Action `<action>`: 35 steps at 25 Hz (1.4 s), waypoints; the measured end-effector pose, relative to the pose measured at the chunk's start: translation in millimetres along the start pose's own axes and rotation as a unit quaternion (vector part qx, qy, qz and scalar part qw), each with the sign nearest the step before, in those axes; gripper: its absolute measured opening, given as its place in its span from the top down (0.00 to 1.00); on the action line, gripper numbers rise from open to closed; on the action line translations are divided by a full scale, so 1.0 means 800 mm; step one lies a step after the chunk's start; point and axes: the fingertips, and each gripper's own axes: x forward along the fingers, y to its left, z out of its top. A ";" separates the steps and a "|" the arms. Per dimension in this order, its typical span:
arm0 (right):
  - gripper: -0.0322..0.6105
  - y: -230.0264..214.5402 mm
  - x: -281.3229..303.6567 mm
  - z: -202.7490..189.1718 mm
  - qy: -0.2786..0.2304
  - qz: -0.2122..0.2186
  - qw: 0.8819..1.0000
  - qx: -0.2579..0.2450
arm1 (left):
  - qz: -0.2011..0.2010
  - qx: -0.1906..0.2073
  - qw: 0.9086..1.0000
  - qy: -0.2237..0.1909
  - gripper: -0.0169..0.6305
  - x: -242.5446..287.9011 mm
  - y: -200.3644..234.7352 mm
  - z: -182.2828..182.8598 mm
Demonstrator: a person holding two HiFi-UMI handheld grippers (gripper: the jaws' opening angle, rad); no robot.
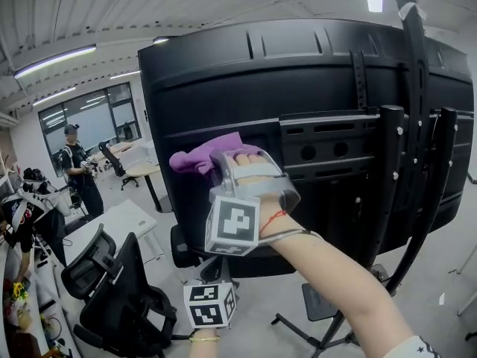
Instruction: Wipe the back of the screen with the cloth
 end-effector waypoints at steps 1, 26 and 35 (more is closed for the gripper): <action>0.87 0.026 -0.008 -0.006 0.000 0.012 1.000 0.003 | -0.002 -0.005 1.000 0.000 0.96 -0.001 -0.001 -0.007; 0.86 0.253 -0.157 -0.129 -0.022 0.108 0.931 0.349 | -0.005 -0.040 0.999 0.010 0.96 -0.047 -0.072 -0.094; 0.86 0.276 -0.318 -0.226 0.010 0.102 0.770 0.629 | -0.035 -0.080 0.996 -0.018 0.96 -0.098 -0.157 -0.118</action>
